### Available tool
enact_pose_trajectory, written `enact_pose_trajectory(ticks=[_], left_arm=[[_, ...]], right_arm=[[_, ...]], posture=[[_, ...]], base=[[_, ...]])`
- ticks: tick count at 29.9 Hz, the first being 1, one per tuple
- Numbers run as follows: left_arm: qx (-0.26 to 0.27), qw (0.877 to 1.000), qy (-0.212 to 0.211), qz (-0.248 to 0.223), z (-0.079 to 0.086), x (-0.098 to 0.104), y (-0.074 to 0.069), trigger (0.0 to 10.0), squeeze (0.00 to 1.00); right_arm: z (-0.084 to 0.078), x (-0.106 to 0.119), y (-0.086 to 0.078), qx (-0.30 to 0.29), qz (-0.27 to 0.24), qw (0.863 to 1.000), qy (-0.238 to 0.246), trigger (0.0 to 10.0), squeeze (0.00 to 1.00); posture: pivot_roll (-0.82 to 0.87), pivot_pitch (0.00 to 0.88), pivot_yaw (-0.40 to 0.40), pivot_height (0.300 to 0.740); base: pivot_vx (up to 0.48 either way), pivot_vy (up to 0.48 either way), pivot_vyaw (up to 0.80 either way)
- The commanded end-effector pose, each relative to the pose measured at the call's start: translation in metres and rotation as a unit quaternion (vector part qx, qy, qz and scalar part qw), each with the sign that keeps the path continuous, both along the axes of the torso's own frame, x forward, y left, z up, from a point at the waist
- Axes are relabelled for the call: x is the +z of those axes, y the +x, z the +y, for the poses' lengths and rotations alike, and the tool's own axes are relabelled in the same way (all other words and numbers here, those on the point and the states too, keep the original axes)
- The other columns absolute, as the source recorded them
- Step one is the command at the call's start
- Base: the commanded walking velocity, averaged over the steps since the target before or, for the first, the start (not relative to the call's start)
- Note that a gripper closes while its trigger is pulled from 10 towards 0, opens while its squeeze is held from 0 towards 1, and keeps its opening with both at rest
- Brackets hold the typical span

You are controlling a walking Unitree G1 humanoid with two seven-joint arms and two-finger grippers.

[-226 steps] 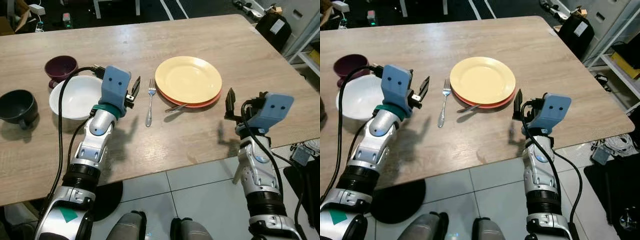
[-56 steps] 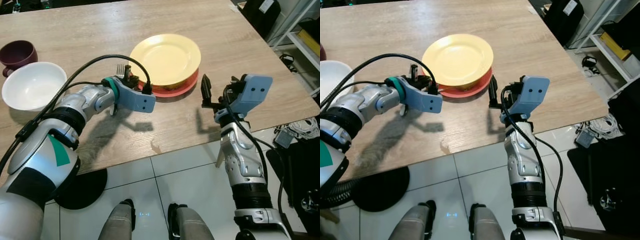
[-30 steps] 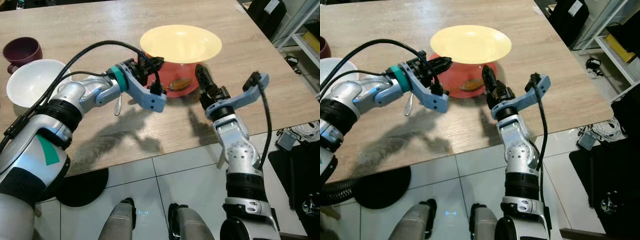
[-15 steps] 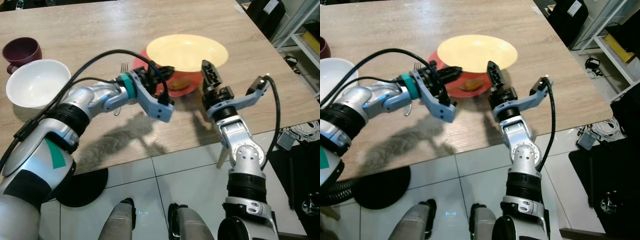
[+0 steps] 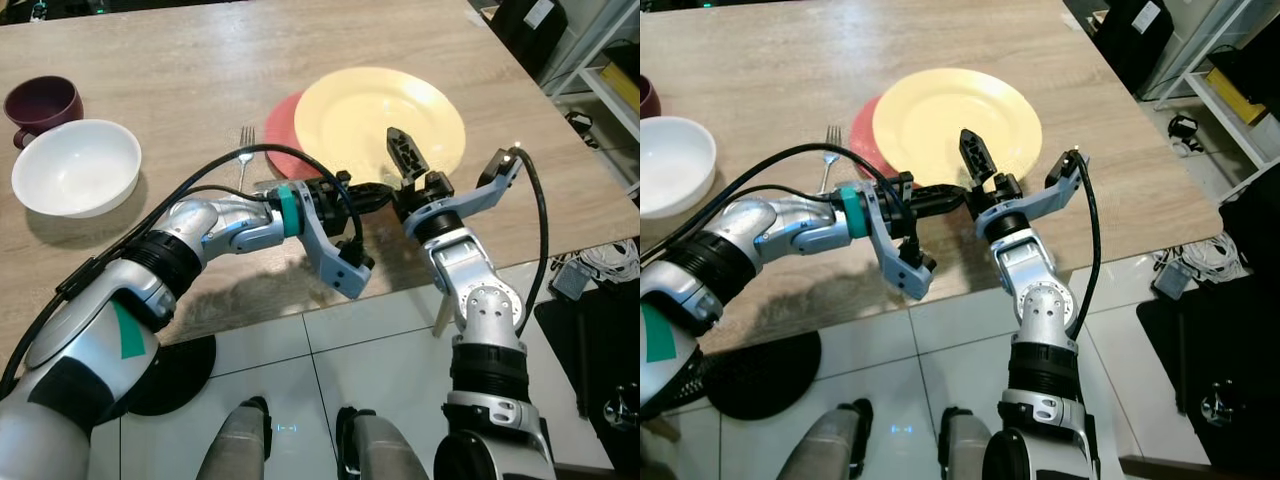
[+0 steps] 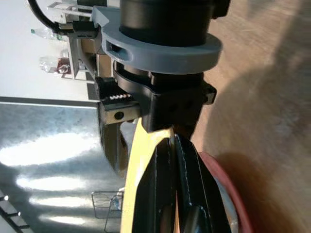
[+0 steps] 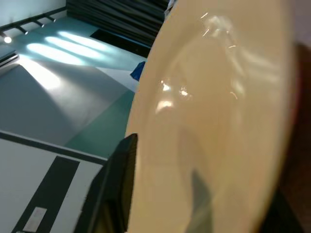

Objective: Setting the table

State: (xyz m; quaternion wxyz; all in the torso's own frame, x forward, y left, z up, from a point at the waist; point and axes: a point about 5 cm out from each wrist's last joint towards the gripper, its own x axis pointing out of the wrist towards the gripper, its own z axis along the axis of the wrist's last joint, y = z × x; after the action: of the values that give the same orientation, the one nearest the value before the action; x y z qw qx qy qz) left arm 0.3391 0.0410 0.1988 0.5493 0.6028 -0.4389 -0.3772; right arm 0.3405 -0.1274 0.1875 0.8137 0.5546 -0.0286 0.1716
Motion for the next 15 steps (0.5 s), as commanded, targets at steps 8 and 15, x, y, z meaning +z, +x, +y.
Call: enact_pose_trajectory(ticks=[8,15], left_arm=[[-0.017,0.999,0.01,0.025,-0.0003,-0.0135,-0.0089,10.0,0.0],[-0.007,1.0,0.006,0.028,0.0013,-0.0133,-0.0081,10.0,0.0]], right_arm=[[-0.0118,0.0023,0.0044,-0.036,-0.001,0.999,-0.003,0.0,0.0],[-0.0124,0.0045,0.0037,-0.036,-0.008,0.999,0.001,0.0,0.0]], posture=[[0.16,0.1,0.004,0.74],[0.17,0.101,0.004,0.74]], base=[[0.0,0.0,0.0],[0.0,0.0,0.0]])
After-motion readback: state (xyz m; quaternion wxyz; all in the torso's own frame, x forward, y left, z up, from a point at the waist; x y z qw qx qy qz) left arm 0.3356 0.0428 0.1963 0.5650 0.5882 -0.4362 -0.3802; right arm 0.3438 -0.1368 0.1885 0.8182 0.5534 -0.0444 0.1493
